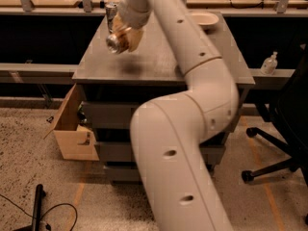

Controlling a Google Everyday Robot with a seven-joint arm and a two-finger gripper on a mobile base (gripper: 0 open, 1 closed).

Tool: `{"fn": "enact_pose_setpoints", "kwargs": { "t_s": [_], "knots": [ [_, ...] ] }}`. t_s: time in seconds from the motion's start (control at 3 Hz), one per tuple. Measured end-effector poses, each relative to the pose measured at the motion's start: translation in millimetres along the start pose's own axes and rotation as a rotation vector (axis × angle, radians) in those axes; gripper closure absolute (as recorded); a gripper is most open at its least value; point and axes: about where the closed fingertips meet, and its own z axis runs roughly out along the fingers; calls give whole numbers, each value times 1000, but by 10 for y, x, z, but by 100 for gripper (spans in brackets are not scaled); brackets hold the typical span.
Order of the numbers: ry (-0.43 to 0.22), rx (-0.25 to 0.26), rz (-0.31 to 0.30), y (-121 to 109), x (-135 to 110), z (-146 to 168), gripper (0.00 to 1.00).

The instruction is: Place orange can into paper bowl

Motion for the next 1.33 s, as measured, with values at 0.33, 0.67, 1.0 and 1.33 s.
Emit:
{"fn": "enact_pose_setpoints", "kwargs": {
  "t_s": [0.33,0.67,1.0,1.33],
  "knots": [
    [53,205,270,272,714,-621,100],
    [151,377,480,645,1153,-1472,100],
    [201,460,554,809,1249,-1860,100],
    [199,459,556,816,1253,-1842,100]
  ]
}}
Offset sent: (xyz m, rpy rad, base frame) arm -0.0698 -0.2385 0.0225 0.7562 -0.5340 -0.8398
